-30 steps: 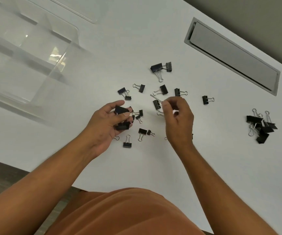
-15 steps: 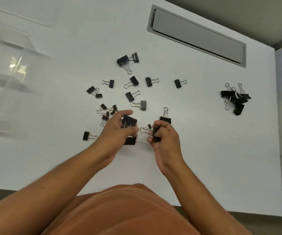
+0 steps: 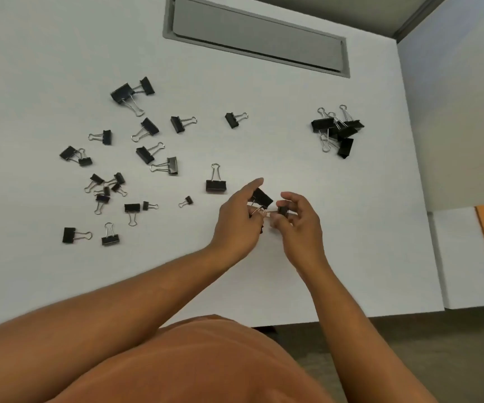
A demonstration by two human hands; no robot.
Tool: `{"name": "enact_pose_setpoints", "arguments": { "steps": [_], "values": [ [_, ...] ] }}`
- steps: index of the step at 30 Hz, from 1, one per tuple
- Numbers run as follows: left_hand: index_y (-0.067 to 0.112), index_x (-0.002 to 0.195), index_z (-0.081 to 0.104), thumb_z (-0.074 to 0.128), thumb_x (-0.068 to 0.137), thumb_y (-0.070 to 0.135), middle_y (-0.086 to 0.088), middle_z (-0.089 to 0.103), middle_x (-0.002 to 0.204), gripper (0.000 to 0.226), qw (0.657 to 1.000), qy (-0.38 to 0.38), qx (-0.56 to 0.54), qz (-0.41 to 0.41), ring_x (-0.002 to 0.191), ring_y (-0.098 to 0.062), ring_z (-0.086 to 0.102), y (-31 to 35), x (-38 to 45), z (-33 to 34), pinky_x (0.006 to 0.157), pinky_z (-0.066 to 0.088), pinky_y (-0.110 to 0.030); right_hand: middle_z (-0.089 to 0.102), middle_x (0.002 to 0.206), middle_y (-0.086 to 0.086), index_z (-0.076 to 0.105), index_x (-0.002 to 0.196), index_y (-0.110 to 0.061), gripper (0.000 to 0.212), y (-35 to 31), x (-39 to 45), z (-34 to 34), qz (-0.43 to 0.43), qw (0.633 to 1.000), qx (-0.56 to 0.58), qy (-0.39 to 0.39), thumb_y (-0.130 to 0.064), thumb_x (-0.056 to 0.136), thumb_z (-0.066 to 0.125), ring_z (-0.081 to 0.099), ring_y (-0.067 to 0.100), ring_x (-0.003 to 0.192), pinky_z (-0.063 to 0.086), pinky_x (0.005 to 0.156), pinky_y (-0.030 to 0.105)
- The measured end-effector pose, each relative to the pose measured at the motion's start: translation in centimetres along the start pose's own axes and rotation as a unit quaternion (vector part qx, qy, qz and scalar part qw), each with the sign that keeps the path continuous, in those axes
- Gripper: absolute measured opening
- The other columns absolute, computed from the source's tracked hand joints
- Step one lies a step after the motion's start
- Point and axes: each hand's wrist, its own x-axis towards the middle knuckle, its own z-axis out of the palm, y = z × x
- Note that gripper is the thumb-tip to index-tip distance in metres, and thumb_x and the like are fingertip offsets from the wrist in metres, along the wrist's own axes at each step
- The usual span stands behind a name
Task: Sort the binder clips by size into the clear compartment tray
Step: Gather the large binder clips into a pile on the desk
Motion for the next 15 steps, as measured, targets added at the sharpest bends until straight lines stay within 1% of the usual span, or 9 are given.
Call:
{"name": "enact_pose_setpoints", "arguments": {
  "steps": [2, 4, 6, 7, 8, 9, 11, 14, 15],
  "values": [
    [0.031, 0.154, 0.048, 0.053, 0.099, -0.005, 0.003, 0.065, 0.120, 0.065, 1.000, 0.007, 0.015, 0.019, 0.085, -0.016, 0.070, 0.4, 1.3, 2.5, 0.082, 0.061, -0.030, 0.069, 0.123, -0.011, 0.058, 0.137, -0.028, 0.045, 1.3, 1.6, -2.6, -0.042, 0.999, -0.030, -0.013, -0.004, 0.099, 0.064, 0.067, 0.001, 0.110, 0.053, 0.089, 0.014],
    [0.029, 0.154, 0.048, 0.053, 0.100, -0.004, 0.003, 0.063, 0.125, 0.063, 0.999, 0.013, 0.023, 0.031, 0.096, -0.017, 0.070, 0.6, 2.9, 4.8, 0.087, 0.063, -0.036, 0.067, 0.129, -0.007, 0.055, 0.142, -0.024, 0.049, 2.4, 3.3, -4.5, -0.077, 0.995, -0.053, -0.030, -0.001, 0.100, 0.060, 0.064, 0.002, 0.118, 0.049, 0.096, 0.010],
    [0.027, 0.153, 0.049, 0.052, 0.100, -0.003, -0.001, 0.063, 0.130, 0.061, 0.998, 0.021, 0.030, 0.043, 0.106, -0.018, 0.068, 0.9, 4.2, 6.8, 0.089, 0.063, -0.037, 0.066, 0.132, -0.003, 0.053, 0.145, -0.019, 0.051, 3.4, 4.7, -5.9, -0.113, 0.990, -0.068, -0.046, 0.002, 0.099, 0.057, 0.063, 0.004, 0.122, 0.049, 0.103, 0.015],
    [0.025, 0.153, 0.049, 0.052, 0.100, -0.003, -0.001, 0.061, 0.132, 0.060, 0.997, 0.026, 0.039, 0.053, 0.110, -0.018, 0.067, 1.0, 4.8, 7.6, 0.091, 0.062, -0.035, 0.065, 0.134, -0.002, 0.053, 0.147, -0.017, 0.052, 3.7, 5.2, -6.3, -0.131, 0.987, -0.073, -0.052, 0.004, 0.099, 0.056, 0.063, 0.005, 0.124, 0.049, 0.107, 0.020],
    [0.022, 0.152, 0.050, 0.053, 0.099, -0.003, -0.001, 0.059, 0.133, 0.058, 0.996, 0.032, 0.055, 0.069, 0.113, -0.017, 0.065, 0.9, 5.1, 8.3, 0.095, 0.059, -0.030, 0.063, 0.137, -0.002, 0.052, 0.148, -0.015, 0.053, 4.1, 5.7, -6.7, -0.146, 0.985, -0.078, -0.055, 0.004, 0.098, 0.055, 0.061, 0.007, 0.126, 0.048, 0.111, 0.024],
    [0.020, 0.151, 0.052, 0.055, 0.099, -0.002, -0.002, 0.058, 0.133, 0.056, 0.992, 0.041, 0.076, 0.087, 0.115, -0.015, 0.064, 0.8, 5.4, 8.9, 0.097, 0.054, -0.023, 0.061, 0.140, -0.002, 0.051, 0.149, -0.014, 0.055, 4.3, 6.1, -7.0, -0.158, 0.982, -0.084, -0.055, 0.005, 0.097, 0.054, 0.059, 0.007, 0.130, 0.047, 0.114, 0.027],
    [0.016, 0.149, 0.054, 0.058, 0.099, 0.002, -0.002, 0.060, 0.131, 0.052, 0.984, 0.065, 0.112, 0.121, 0.115, -0.012, 0.063, 0.4, 5.6, 9.5, 0.098, 0.048, -0.015, 0.056, 0.145, -0.005, 0.050, 0.149, -0.015, 0.059, 4.8, 6.6, -7.6, -0.174, 0.980, -0.088, -0.047, 0.005, 0.093, 0.052, 0.053, 0.007, 0.136, 0.042, 0.119, 0.031],
    [0.015, 0.148, 0.056, 0.061, 0.101, 0.009, 0.000, 0.063, 0.135, 0.048, 0.972, 0.097, 0.157, 0.148, 0.122, -0.011, 0.060, -0.5, 5.3, 9.4, 0.102, 0.037, -0.005, 0.055, 0.144, -0.002, 0.052, 0.146, -0.013, 0.060, 5.6, 6.9, -8.4, -0.183, 0.980, -0.068, -0.025, 0.000, 0.088, 0.050, 0.051, 0.009, 0.137, 0.041, 0.121, 0.033],
    [0.016, 0.148, 0.056, 0.061, 0.101, 0.009, 0.001, 0.062, 0.138, 0.048, 0.967, 0.108, 0.171, 0.155, 0.126, -0.012, 0.058, -0.7, 5.0, 9.2, 0.105, 0.036, -0.006, 0.054, 0.143, 0.000, 0.052, 0.145, -0.012, 0.060, 5.8, 7.0, -8.7, -0.189, 0.980, -0.064, -0.028, -0.001, 0.086, 0.051, 0.052, 0.011, 0.135, 0.042, 0.120, 0.032]
  ]
}}
